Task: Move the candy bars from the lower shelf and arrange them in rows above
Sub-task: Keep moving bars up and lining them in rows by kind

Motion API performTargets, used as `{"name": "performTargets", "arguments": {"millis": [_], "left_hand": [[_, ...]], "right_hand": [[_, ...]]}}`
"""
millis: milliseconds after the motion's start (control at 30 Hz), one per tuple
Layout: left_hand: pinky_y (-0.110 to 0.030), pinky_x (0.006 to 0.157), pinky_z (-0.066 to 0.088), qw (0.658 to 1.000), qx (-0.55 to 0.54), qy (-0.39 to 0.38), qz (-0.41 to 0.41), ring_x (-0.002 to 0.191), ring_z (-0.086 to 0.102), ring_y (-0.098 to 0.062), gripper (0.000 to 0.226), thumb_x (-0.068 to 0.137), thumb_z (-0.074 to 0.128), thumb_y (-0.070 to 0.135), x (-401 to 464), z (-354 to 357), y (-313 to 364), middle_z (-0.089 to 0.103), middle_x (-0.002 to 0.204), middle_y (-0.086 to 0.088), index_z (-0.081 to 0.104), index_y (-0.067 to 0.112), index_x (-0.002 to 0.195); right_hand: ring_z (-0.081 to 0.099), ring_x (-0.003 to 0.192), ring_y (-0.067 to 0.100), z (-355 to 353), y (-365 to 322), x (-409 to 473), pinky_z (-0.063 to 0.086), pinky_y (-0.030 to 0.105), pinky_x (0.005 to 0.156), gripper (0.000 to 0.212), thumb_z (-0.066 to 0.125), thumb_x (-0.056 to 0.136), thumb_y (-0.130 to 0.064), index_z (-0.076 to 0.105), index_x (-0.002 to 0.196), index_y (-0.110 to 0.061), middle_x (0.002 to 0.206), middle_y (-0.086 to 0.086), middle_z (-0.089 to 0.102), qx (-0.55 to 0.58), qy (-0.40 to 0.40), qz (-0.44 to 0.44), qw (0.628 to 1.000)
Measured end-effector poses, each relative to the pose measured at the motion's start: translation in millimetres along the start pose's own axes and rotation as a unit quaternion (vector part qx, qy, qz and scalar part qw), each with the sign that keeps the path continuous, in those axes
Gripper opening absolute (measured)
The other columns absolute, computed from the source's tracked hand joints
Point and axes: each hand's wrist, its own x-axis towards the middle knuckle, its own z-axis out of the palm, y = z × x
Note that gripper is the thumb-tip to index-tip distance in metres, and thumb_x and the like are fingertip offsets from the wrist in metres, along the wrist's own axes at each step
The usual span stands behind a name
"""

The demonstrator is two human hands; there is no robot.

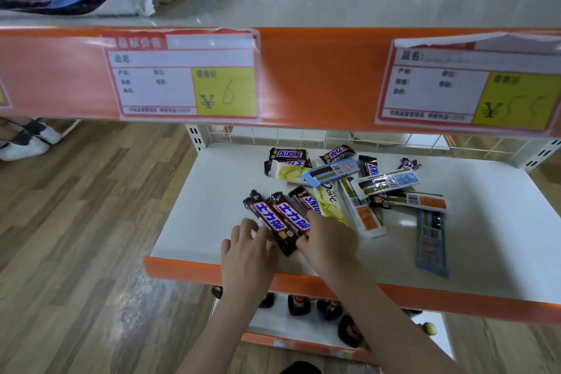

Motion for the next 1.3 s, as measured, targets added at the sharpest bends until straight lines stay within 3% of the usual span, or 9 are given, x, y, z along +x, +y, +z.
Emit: {"name": "performTargets", "arguments": {"millis": [100, 200, 367, 533, 800, 967, 1067, 1167, 1300], "left_hand": [[-0.038, 0.079, 0.044, 0.999, 0.022, -0.007, 0.036, 0.111, 0.053, -0.024, 0.055, 0.064, 0.078, 0.018, 20, -8, -7, 0.051, 0.134, 0.0, 0.054, 0.021, 0.114], [-0.038, 0.101, 0.024, 0.995, 0.042, -0.069, 0.06, 0.132, 0.034, -0.016, 0.05, 0.086, 0.059, 0.02, 38, -11, -11, 0.045, 0.138, 0.009, 0.04, 0.027, 0.132], [-0.04, 0.074, 0.041, 0.99, 0.064, -0.088, 0.084, 0.089, 0.06, -0.02, 0.041, 0.058, 0.085, 0.033, 36, -15, -19, 0.065, 0.093, 0.009, 0.066, 0.03, 0.094], [-0.032, 0.059, 0.04, 0.986, 0.032, -0.072, 0.144, 0.072, 0.059, -0.016, 0.042, 0.045, 0.089, 0.041, 35, -20, -31, 0.062, 0.077, 0.014, 0.068, 0.033, 0.081], [-0.028, 0.06, 0.032, 0.988, -0.005, -0.076, 0.137, 0.074, 0.056, -0.018, 0.045, 0.047, 0.09, 0.034, 19, -50, -24, 0.061, 0.082, 0.013, 0.065, 0.031, 0.084], [-0.03, 0.059, 0.037, 0.988, 0.005, -0.083, 0.131, 0.072, 0.058, -0.018, 0.049, 0.041, 0.091, 0.038, 6, -81, -6, 0.062, 0.078, 0.014, 0.064, 0.03, 0.081], [-0.029, 0.062, 0.036, 0.988, -0.013, -0.079, 0.129, 0.073, 0.058, -0.018, 0.046, 0.045, 0.09, 0.037, -7, -102, 7, 0.061, 0.077, 0.015, 0.065, 0.029, 0.083], [-0.029, 0.063, 0.034, 0.989, -0.027, -0.073, 0.127, 0.073, 0.057, -0.018, 0.043, 0.048, 0.09, 0.036, -21, -122, 20, 0.061, 0.077, 0.014, 0.066, 0.029, 0.083], [-0.03, 0.071, 0.027, 0.989, -0.036, -0.078, 0.117, 0.092, 0.053, -0.019, 0.031, 0.068, 0.079, 0.036, -38, -152, 45, 0.062, 0.09, 0.012, 0.065, 0.029, 0.095]], "right_hand": [[0.06, 0.098, 0.019, -7, 5, 8, 0.04, 0.026, 0.066, 0.026, 0.059, 0.091, -0.022, 0.053, 0.116, -0.017, 0.111, 0.002, 0.059, -0.054, -0.01, 0.025, 0.998], [0.051, 0.11, 0.02, -5, 1, 14, 0.044, 0.028, 0.077, 0.03, 0.061, 0.09, -0.023, 0.054, 0.118, -0.016, 0.126, 0.004, 0.047, -0.073, 0.004, 0.004, 0.997], [0.042, 0.122, 0.022, 2, 5, 21, 0.037, 0.035, 0.096, 0.034, 0.055, 0.093, -0.035, 0.05, 0.122, -0.019, 0.126, 0.0, 0.054, -0.072, -0.014, -0.041, 0.996], [0.039, 0.126, 0.023, -8, 6, 30, 0.034, 0.037, 0.1, 0.041, 0.059, 0.09, -0.038, 0.049, 0.126, -0.019, 0.126, 0.0, 0.056, -0.098, -0.047, -0.072, 0.991], [0.047, 0.12, 0.021, -33, 7, -2, 0.037, 0.037, 0.097, 0.046, 0.06, 0.088, -0.012, 0.047, 0.13, -0.023, 0.127, 0.0, 0.054, -0.054, 0.04, -0.09, 0.994], [0.049, 0.119, 0.021, -64, 21, -30, 0.036, 0.039, 0.097, 0.048, 0.061, 0.088, -0.014, 0.046, 0.131, -0.028, 0.123, -0.002, 0.055, -0.082, 0.057, -0.069, 0.993], [0.063, 0.087, 0.023, -81, 30, -55, 0.047, 0.036, 0.073, 0.047, 0.086, 0.058, -0.014, 0.066, 0.099, -0.025, 0.089, 0.0, 0.063, -0.092, 0.097, -0.055, 0.99], [0.06, 0.061, 0.023, -96, 41, -81, 0.04, 0.029, 0.054, 0.05, 0.088, 0.032, -0.005, 0.067, 0.074, -0.023, 0.067, -0.001, 0.059, -0.114, 0.115, -0.029, 0.986], [0.064, 0.086, 0.025, -127, 53, -120, 0.049, 0.038, 0.069, 0.059, 0.081, 0.06, -0.011, 0.065, 0.115, -0.026, 0.102, 0.001, 0.067, -0.126, 0.106, -0.016, 0.986]]}}
